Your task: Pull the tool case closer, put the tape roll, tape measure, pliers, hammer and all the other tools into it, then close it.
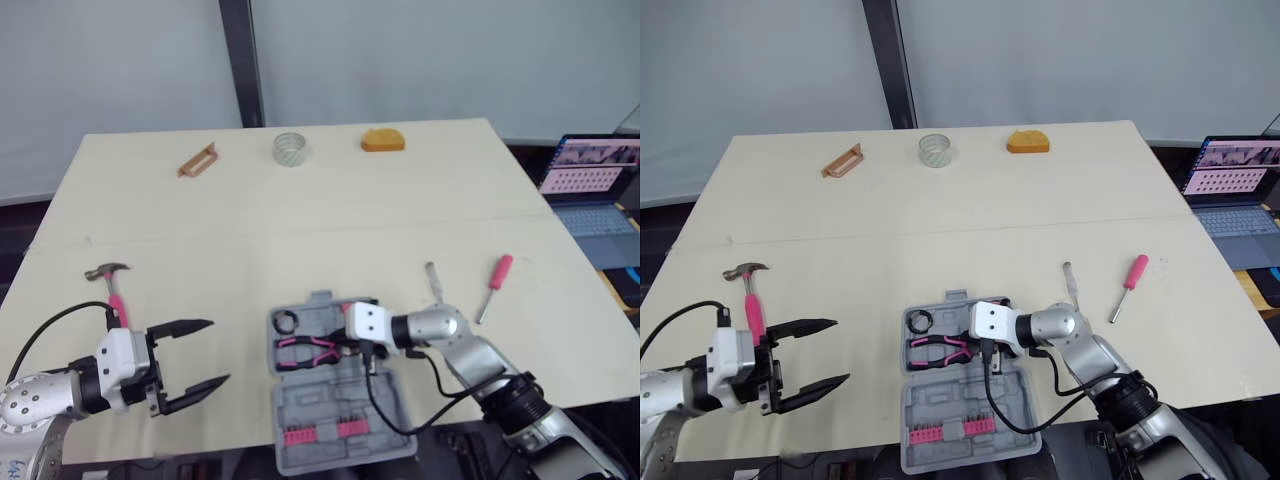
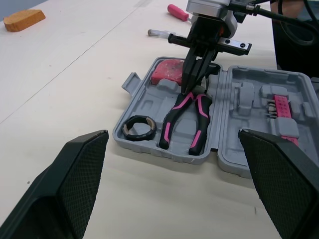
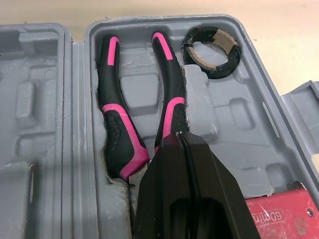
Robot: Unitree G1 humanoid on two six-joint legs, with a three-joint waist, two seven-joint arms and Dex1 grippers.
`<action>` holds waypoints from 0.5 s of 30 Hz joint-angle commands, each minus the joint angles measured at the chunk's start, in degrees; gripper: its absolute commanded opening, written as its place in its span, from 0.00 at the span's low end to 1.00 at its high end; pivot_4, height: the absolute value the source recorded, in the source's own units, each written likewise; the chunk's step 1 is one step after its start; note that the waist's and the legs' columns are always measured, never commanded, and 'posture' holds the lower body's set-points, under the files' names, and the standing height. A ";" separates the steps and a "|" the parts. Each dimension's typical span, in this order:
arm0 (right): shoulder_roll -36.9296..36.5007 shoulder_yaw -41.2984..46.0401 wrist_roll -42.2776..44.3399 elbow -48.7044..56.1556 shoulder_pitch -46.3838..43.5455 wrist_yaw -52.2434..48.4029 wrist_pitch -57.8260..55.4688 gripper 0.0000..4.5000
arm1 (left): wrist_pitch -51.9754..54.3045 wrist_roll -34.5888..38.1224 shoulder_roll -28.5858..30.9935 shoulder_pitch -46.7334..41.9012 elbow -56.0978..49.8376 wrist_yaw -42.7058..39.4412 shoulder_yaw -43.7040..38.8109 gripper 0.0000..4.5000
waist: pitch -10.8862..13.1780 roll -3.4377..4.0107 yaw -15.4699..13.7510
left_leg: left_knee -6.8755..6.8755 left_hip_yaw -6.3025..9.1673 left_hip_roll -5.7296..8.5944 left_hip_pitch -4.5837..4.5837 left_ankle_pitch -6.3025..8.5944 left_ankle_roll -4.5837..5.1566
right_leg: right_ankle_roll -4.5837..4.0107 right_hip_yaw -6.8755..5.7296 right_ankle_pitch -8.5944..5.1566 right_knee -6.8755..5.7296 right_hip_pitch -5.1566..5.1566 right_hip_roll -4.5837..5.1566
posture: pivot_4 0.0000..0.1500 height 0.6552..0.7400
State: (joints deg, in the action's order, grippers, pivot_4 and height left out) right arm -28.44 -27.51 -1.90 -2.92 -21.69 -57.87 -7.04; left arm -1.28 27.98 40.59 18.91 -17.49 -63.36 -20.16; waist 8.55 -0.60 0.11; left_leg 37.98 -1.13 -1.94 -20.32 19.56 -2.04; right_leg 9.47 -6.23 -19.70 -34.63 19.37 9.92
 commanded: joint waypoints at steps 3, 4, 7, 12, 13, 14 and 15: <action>0.22 0.17 -0.38 -4.70 4.00 0.93 -4.75 0.01 | -0.17 0.23 0.10 0.22 -1.47 0.50 -0.13 1.00 | -0.01 -0.01 0.00 | -0.01 -0.01 -0.02 0.00 0.00 0.00 | 0.00 0.00 0.00 0.01 0.00 -0.01 | 1.00 1.00; 0.29 1.35 1.06 -3.34 4.47 0.70 -5.06 0.01 | 0.10 0.40 -0.01 0.39 -1.39 0.64 -0.19 1.00 | 0.01 0.01 0.00 | -0.01 -0.01 -0.02 0.00 0.00 0.00 | 0.00 0.00 0.00 0.02 0.00 -0.01 | 1.00 1.00; 0.38 5.36 5.45 1.24 5.56 0.33 -5.44 0.01 | 0.41 0.51 -0.17 0.71 -1.04 0.67 -0.07 1.00 | 0.12 0.19 -0.12 | -0.02 -0.04 -0.02 -0.03 0.04 0.01 | 0.00 0.00 0.00 0.07 0.01 -0.01 | 1.00 1.00; 0.86 9.90 10.50 8.17 5.11 1.23 -9.18 0.01 | 1.29 0.73 -0.87 -0.32 -0.67 1.45 0.75 1.00 | 0.38 0.45 -0.04 | -0.01 -0.12 -0.02 -0.13 0.10 0.05 | 0.00 0.00 0.00 0.13 0.13 -0.01 | 1.00 1.00; 1.39 10.97 11.43 9.11 4.61 2.05 -10.58 0.01 | 1.52 0.55 -0.98 -0.94 -0.57 1.68 1.22 1.00 | 0.42 0.48 -0.03 | -0.01 -0.13 -0.03 -0.14 0.10 0.05 | 0.00 0.00 0.00 0.13 0.15 -0.01 | 1.00 1.00; 1.78 11.68 12.06 9.78 4.32 2.67 -11.67 0.01 | 1.61 0.44 -1.05 -1.31 -0.47 1.82 1.53 1.00 | 0.48 0.52 -0.01 | -0.01 -0.14 -0.05 -0.14 0.10 0.05 | 0.00 0.00 0.00 0.13 0.16 -0.01 | 1.00 1.00; 1.74 13.29 13.61 11.69 3.90 3.13 -13.50 0.01 | 2.30 0.66 -1.16 -1.92 -0.57 2.25 1.90 1.00 | 0.55 0.58 0.00 | -0.01 -0.14 -0.06 -0.15 0.10 0.04 | 0.00 0.00 0.00 0.13 0.18 -0.01 | 1.00 1.00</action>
State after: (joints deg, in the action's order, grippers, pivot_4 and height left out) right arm -27.06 -16.83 9.03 4.62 -16.85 -55.82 -18.84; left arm 0.74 27.98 39.40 17.56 -17.37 -61.74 -18.52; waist 9.09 -0.01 0.12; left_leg 37.97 -1.29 -2.00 -20.48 19.66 -1.99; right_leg 9.47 -6.22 -19.70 -34.51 19.57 9.90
